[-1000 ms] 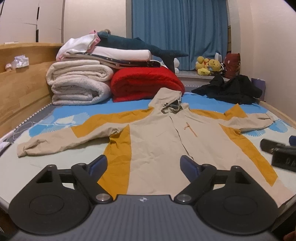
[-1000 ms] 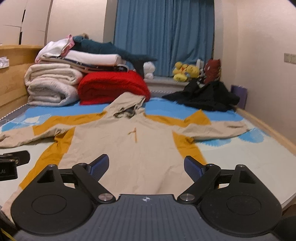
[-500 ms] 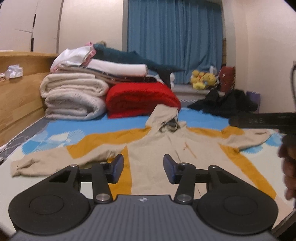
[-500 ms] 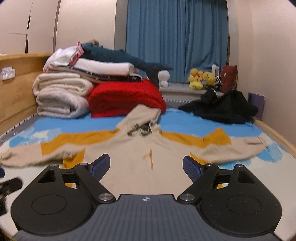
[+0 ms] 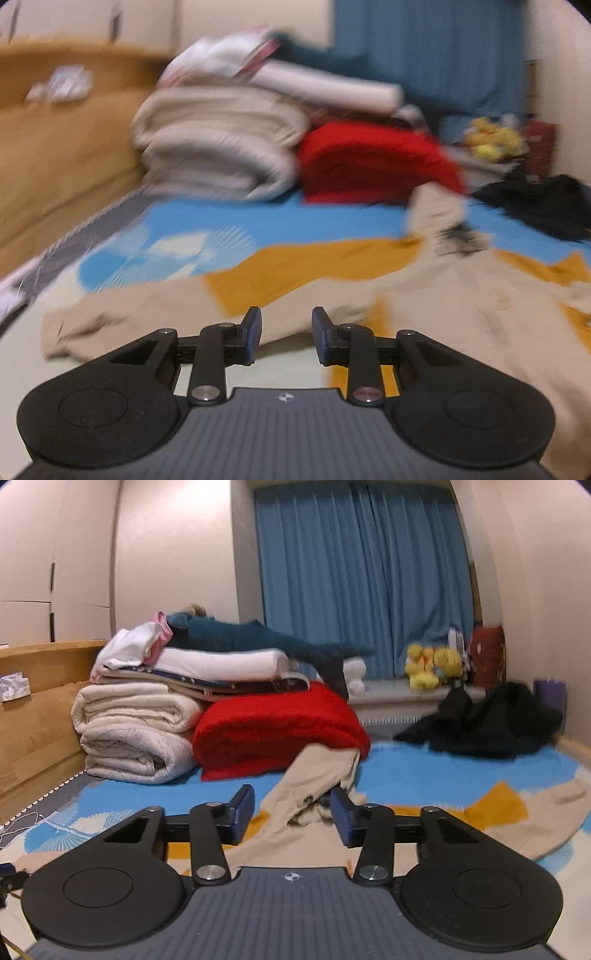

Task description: Fold large clothes

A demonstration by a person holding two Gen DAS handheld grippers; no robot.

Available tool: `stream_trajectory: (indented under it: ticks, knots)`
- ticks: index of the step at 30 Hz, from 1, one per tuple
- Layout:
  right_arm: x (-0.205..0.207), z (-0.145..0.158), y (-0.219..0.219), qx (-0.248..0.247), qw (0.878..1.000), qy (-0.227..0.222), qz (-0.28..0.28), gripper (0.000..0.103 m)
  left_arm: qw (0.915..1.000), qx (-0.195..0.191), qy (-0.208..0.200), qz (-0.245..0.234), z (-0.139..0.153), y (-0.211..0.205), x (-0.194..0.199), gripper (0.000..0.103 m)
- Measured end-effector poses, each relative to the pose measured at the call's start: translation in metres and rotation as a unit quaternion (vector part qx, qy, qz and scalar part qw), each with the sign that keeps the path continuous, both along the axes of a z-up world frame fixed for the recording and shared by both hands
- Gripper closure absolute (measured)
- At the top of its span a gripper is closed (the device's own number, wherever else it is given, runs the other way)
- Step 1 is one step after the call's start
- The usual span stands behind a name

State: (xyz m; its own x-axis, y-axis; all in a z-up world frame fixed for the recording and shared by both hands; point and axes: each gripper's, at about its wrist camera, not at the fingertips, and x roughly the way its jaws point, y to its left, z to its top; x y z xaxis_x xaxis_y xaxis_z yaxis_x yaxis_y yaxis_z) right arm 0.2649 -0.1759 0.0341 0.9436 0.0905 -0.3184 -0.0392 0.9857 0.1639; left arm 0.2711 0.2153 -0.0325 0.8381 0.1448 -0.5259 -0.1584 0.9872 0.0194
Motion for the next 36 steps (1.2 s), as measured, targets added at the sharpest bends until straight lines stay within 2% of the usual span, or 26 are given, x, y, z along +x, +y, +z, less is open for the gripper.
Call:
stream_trajectory:
  ticks: [2,5,7,8,11,13,15,17,19,20,21,23,25,27,29,30,33,35,36]
  knots:
    - [0.012,-0.004,0.002,0.01,1.0,0.017,0.021,0.057,0.9991,-0.012,0.023,0.033,-0.018,0.034,0.022,0.068]
    - [0.021,-0.015,0.013,-0.027,0.999,0.015,0.041,0.057,0.9943,-0.022,0.053,0.09,-0.043,0.087,0.05,0.059]
    - [0.026,-0.026,0.018,-0.05,0.998,0.02,0.044,0.057,0.989,-0.037,0.069,0.126,-0.056,0.121,0.061,0.05]
    - [0.029,-0.031,0.018,-0.051,0.997,0.03,0.048,0.056,0.9861,-0.045,0.077,0.14,-0.061,0.137,0.066,0.042]
    - [0.037,-0.044,0.017,-0.038,0.996,0.06,0.059,0.05,0.9782,-0.046,0.094,0.18,-0.077,0.175,0.074,0.032]
    - [0.04,-0.051,0.019,-0.039,0.995,0.071,0.062,0.048,0.9706,-0.063,0.109,0.206,-0.09,0.196,0.076,0.03]
    - [0.044,-0.057,0.022,-0.046,0.994,0.079,0.065,0.047,0.9605,-0.108,0.12,0.227,-0.103,0.22,0.077,0.03]
    - [0.049,-0.066,0.024,-0.051,0.992,0.092,0.065,0.047,0.9518,-0.134,0.126,0.246,-0.113,0.234,0.076,0.031]
    - [0.054,-0.076,0.024,-0.05,0.991,0.109,0.064,0.047,0.9472,-0.146,0.125,0.257,-0.12,0.238,0.078,0.032]
    - [0.054,-0.08,0.023,-0.048,0.99,0.116,0.062,0.047,0.9457,-0.151,0.12,0.262,-0.122,0.237,0.078,0.043]
    - [0.056,-0.083,0.023,-0.047,0.99,0.121,0.06,0.047,0.9447,-0.154,0.112,0.267,-0.122,0.238,0.079,0.067]
    - [0.058,-0.088,0.021,-0.048,0.989,0.127,0.054,0.047,0.9424,-0.149,0.094,0.284,-0.118,0.239,0.08,0.099]
    - [0.059,-0.09,0.018,-0.049,0.989,0.129,0.049,0.047,0.9436,-0.134,0.061,0.297,-0.105,0.236,0.079,0.102]
    - [0.06,-0.091,0.015,-0.047,0.989,0.13,0.043,0.056,0.9498,-0.092,0.03,0.297,-0.084,0.223,0.084,0.103]
    - [0.061,-0.092,0.009,-0.043,0.989,0.134,0.041,0.072,0.9584,-0.054,-0.014,0.28,-0.051,0.196,0.088,0.103]
    - [0.061,-0.092,0.006,-0.041,0.989,0.135,0.039,0.075,0.9629,-0.047,-0.034,0.263,-0.034,0.179,0.094,0.103]
    - [0.061,-0.091,-0.005,-0.034,0.99,0.133,0.033,0.076,0.9781,-0.04,-0.099,0.179,0.015,0.108,0.11,0.103]
    - [0.061,-0.09,-0.013,-0.028,0.99,0.134,0.027,0.076,0.9858,-0.03,-0.139,0.089,0.044,0.037,0.121,0.103]
    - [0.06,-0.09,-0.017,-0.025,0.99,0.134,0.023,0.076,0.9867,-0.035,-0.152,0.045,0.053,0.002,0.126,0.103]
